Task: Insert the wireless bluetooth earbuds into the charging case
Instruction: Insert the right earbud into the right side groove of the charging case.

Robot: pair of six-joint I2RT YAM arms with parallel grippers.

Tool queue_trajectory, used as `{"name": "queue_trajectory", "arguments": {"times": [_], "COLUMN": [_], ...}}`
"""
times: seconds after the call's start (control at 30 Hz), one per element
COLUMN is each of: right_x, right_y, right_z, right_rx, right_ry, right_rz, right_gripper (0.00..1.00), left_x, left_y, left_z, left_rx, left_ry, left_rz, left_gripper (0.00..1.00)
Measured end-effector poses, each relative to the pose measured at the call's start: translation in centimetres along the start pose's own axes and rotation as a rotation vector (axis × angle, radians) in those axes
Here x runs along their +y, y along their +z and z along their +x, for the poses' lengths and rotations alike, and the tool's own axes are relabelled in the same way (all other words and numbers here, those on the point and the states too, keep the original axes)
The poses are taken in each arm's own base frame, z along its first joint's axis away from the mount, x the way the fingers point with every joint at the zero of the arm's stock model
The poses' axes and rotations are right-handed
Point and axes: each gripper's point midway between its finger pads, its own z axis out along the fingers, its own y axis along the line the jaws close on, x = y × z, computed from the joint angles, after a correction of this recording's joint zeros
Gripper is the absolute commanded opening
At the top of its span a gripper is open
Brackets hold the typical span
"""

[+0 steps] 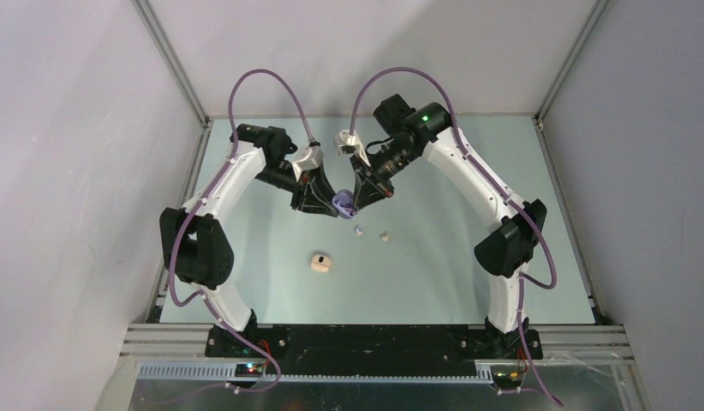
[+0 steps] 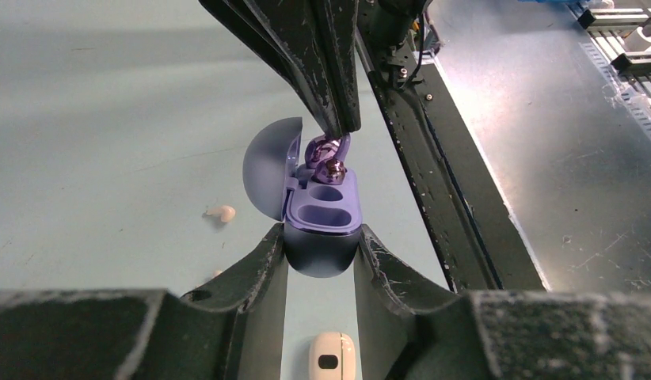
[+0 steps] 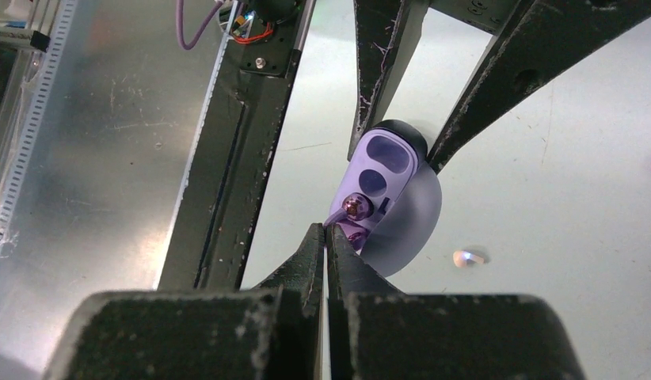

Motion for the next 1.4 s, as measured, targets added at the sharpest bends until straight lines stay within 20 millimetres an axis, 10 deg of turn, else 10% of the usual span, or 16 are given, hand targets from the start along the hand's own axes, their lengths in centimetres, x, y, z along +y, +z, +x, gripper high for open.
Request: {"name": "queue_trajectory", "arguments": {"times": [0.73,1.0,1.2,1.4], "right_x": [-0.7,-0.5,-0.5,0.3], "right_y": [0.2,0.0,-1.6,-7.9], "right_z": [-0.1,0.5,-1.8,-7.3], "right_rx": [-0.018,-0.051,-0.099,-0.276], "right_ry": [0.033,0.042,0.035,0.008], "right_rz": [0.022,0.059,0.113,0.284], "right_gripper": [0.01,0.27,0.41,0.53], "left_x": [0.1,0.3,0.4,1.8], "left_y": [-0.2,-0.4,-0.6,-1.3], "left_z": [-0.3,-0.3,-0.4,-3.3], "left_rx": [-0.020,-0.036,-0.043,-0.055], "left_ry": [-0.013,-0.037,-0.042,-0.037], "left_rz": [-0.009,-0.015,-0.023,-0.041], "left_gripper": [0.00,0.00,0.00,0.00]}}
